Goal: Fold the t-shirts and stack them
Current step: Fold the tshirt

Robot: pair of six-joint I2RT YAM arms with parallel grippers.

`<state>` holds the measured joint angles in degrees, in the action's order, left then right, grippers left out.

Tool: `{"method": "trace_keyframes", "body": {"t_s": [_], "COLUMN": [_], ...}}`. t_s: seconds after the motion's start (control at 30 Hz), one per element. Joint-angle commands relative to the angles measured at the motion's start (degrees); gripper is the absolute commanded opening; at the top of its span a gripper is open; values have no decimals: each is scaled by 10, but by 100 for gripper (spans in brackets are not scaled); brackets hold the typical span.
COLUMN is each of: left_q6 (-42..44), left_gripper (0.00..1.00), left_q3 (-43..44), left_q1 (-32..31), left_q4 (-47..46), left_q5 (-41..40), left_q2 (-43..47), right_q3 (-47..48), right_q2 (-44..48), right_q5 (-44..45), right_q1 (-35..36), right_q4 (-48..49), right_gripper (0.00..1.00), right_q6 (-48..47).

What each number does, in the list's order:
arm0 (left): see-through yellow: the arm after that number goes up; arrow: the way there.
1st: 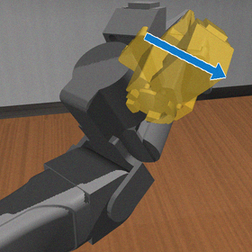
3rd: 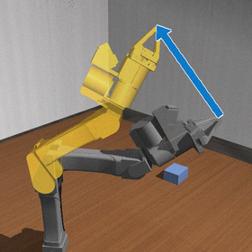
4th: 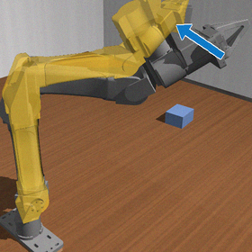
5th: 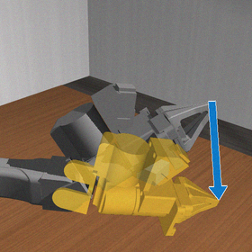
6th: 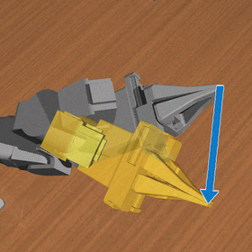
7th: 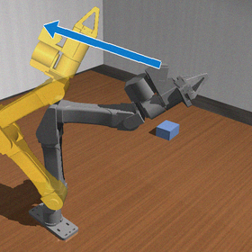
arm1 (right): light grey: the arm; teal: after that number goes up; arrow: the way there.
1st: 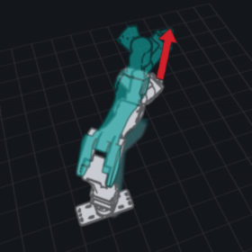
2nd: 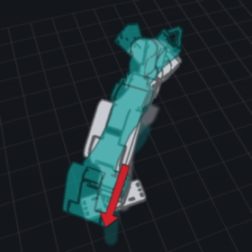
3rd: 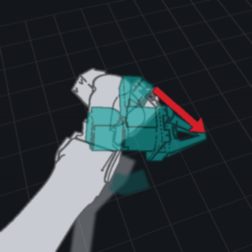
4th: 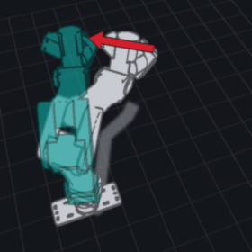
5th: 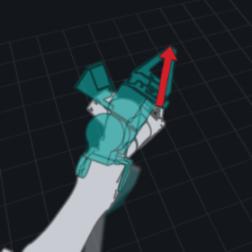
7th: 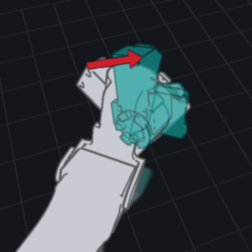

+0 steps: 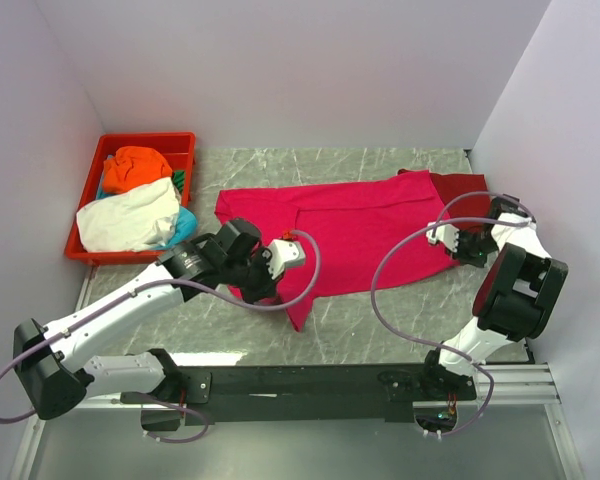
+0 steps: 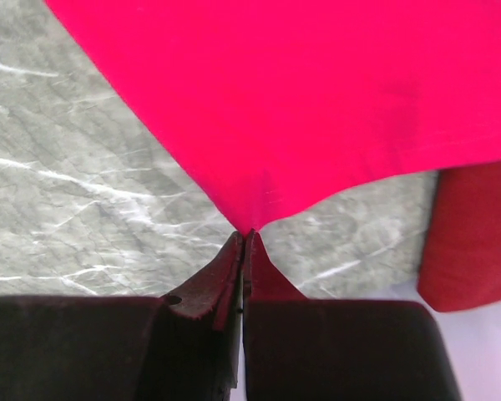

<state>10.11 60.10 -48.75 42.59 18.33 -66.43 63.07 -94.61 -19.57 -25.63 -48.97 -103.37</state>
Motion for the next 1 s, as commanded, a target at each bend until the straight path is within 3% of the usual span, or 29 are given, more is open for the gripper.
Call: {"method": "trace_keyframes", "body": {"t_s": [0.0, 0.5, 0.97], "left_q6": [16, 42, 74], "left_gripper": [0, 0, 0], "left_q3": [30, 72, 158], "left_q1": [15, 104, 177], "left_q4": [-35, -139, -174], "left_q5": [-23, -36, -39], "left_q2": [14, 1, -94], "right_q3": [33, 89, 126], "right_q2": [21, -1, -29], "right_q5": [-30, -78, -86], "right_q1": [-3, 8, 36], "right_q4": [-17, 48, 125], "right_gripper": [0, 0, 0], "right_q6": [23, 159, 292]}}
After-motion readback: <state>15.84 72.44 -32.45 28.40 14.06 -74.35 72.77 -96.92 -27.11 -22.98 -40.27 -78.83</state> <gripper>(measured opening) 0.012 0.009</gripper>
